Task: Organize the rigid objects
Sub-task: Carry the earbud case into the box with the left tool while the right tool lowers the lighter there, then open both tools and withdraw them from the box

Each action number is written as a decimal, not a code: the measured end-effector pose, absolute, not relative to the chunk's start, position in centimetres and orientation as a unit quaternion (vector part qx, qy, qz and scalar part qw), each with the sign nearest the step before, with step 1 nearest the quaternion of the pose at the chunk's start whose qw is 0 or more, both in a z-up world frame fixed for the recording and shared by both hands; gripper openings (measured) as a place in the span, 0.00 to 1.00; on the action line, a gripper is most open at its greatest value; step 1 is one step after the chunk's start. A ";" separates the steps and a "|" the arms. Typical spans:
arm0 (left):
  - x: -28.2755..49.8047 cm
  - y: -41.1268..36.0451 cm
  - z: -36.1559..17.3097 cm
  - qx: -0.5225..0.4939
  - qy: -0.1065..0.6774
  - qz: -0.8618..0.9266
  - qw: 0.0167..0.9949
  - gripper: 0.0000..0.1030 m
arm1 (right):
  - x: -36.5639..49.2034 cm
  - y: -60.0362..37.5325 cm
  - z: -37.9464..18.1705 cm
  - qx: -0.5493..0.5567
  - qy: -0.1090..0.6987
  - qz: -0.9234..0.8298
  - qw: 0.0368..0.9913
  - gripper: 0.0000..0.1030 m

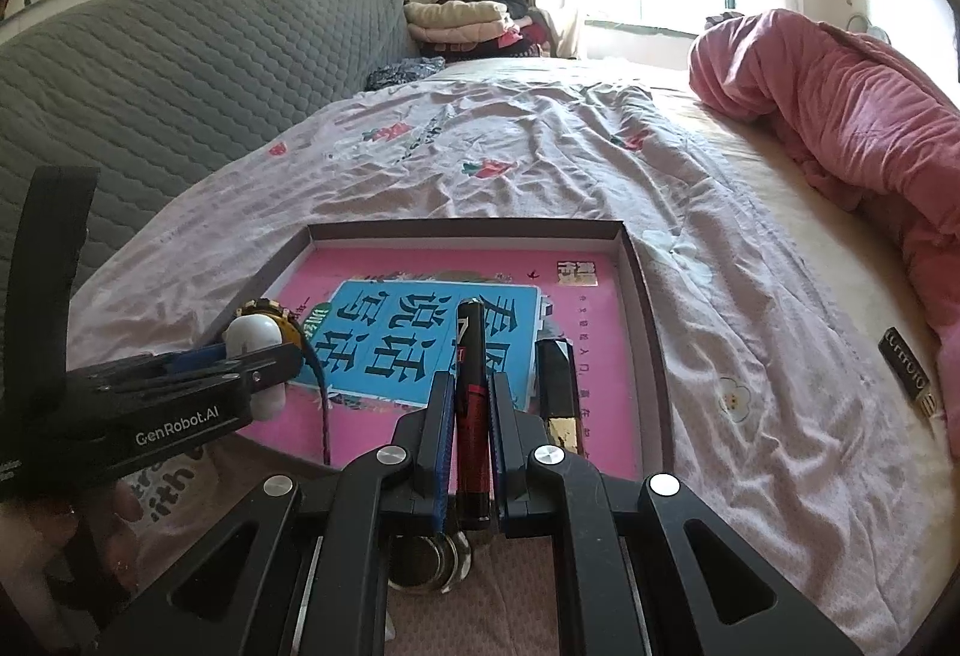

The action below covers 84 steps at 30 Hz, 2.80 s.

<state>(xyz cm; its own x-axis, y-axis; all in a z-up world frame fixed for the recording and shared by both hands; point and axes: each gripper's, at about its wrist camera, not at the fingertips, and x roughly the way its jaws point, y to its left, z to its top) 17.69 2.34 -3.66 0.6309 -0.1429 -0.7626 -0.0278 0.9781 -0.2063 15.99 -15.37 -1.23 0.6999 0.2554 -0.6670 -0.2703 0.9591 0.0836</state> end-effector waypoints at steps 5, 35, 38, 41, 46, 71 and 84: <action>18.2 2.2 -4.1 -0.084 0.431 -0.029 0.898 0.44 | 17.0 -14.7 -2.4 -0.020 0.377 0.138 0.916 0.10; 19.2 2.2 -6.0 -0.031 0.465 -0.011 0.885 0.44 | 18.4 -14.6 -4.8 -0.027 0.413 0.122 0.902 0.10; 19.3 2.3 -6.4 -0.032 0.473 -0.008 0.881 0.44 | 18.3 -14.8 -4.7 -0.027 0.412 0.122 0.903 0.10; 19.3 2.5 -6.4 -0.043 0.472 -0.011 0.880 0.44 | 18.3 -15.0 -4.7 -0.023 0.413 0.121 0.902 0.11; 19.4 2.6 -6.3 -0.056 0.469 -0.015 0.881 0.44 | 18.2 -15.3 -4.4 -0.015 0.412 0.119 0.903 0.14; 18.9 2.8 -5.5 -0.076 0.460 -0.028 0.884 0.44 | 17.9 -16.2 -3.7 0.002 0.405 0.103 0.909 0.46; 18.2 2.9 -4.1 -0.087 0.443 -0.045 0.891 0.44 | 16.9 -17.9 -3.3 0.005 0.397 0.084 0.914 0.58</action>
<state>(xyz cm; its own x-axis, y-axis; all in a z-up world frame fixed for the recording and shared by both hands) 18.17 2.94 -4.08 0.6039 -0.1572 -0.7814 0.0029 0.9808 -0.1950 16.92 -17.88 -3.27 0.6703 0.1584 -0.7250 -0.1503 0.9857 0.0764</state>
